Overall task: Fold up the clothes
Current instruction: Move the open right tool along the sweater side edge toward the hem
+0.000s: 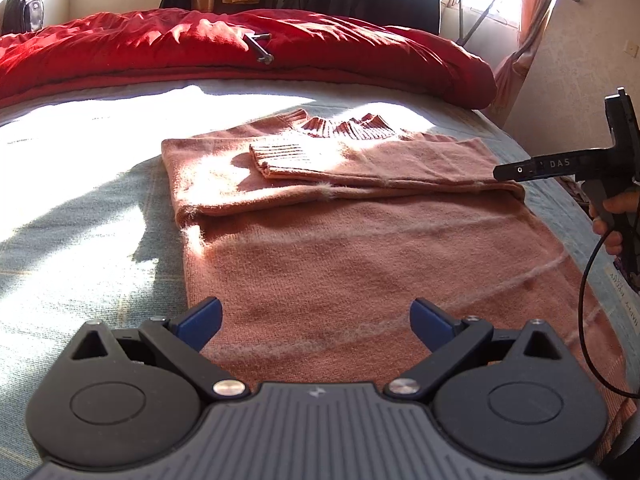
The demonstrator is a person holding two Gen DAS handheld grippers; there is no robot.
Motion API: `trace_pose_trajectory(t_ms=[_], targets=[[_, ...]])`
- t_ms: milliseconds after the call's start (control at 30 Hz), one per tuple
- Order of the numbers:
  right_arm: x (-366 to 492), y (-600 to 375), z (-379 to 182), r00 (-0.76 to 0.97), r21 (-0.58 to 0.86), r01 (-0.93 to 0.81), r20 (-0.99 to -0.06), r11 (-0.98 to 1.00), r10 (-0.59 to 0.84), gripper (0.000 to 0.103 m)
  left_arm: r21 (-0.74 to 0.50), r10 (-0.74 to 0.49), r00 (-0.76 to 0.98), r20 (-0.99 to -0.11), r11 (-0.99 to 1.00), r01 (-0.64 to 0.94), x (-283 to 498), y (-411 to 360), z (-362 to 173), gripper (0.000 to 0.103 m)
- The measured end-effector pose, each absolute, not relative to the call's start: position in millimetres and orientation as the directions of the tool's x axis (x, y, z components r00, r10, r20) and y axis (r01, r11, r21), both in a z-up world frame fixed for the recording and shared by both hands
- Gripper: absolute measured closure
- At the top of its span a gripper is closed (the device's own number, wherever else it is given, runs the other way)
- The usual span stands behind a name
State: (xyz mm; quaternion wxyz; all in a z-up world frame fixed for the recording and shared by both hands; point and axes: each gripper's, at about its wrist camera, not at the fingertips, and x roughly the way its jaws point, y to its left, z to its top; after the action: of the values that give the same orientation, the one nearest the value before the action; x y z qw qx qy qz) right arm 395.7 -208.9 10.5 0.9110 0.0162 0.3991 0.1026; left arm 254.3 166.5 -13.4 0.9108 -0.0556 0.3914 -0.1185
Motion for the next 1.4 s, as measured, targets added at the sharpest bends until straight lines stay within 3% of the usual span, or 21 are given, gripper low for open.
trace_pose_trajectory(t_ms=[133,233,500,667,767,867,1000,1133,1267,1300,1400], targets=[[385,-250,8,0.696,0.164,-0.091,-0.696,0.982,0.180,0.069,-0.183,-0.273,0.658,-0.702,0.962,0.204,266,147,-12,0.003],[388,-270,5,0.720,0.191,-0.051,-0.673,0.980,0.169,0.077,-0.171,-0.277,0.651,-0.707,0.960,0.223,274,131,-11,0.003],[430,-268,-1,0.726,0.182,-0.115,-0.655,0.977,0.207,0.080,-0.148,-0.291,0.634,-0.716,0.951,0.270,293,94,-11,0.003],[444,-270,-38,0.677,0.035,-0.086,-0.731,0.996,0.084,0.081,-0.154,-0.306,0.622,-0.721,0.946,0.286,296,85,-13,0.003],[439,-297,-39,0.684,0.085,-0.012,-0.726,0.996,0.071,0.083,-0.155,-0.308,0.618,-0.723,0.945,0.289,295,86,-14,0.003],[416,-314,-23,0.720,0.130,-0.001,-0.688,0.992,0.091,0.079,-0.172,-0.316,0.617,-0.721,0.944,0.283,295,91,-15,0.003],[395,-310,-22,0.702,0.047,-0.085,-0.706,0.995,0.093,0.057,-0.177,-0.323,0.615,-0.720,0.941,0.287,297,91,-17,0.003],[392,-289,-37,0.677,-0.047,-0.163,-0.732,0.985,0.077,0.057,-0.180,-0.330,0.607,-0.722,0.938,0.296,296,87,-19,0.003],[400,-276,-40,0.714,-0.064,-0.146,-0.698,0.987,0.061,0.064,-0.172,-0.325,0.609,-0.723,0.940,0.296,294,88,-18,0.003],[402,-276,-39,0.718,-0.053,-0.135,-0.693,0.989,0.061,0.079,-0.173,-0.323,0.610,-0.724,0.940,0.293,294,89,-18,0.003],[404,-279,-41,0.720,-0.066,-0.076,-0.694,0.995,0.009,0.080,-0.180,-0.320,0.611,-0.724,0.943,0.281,295,93,-20,0.003]])
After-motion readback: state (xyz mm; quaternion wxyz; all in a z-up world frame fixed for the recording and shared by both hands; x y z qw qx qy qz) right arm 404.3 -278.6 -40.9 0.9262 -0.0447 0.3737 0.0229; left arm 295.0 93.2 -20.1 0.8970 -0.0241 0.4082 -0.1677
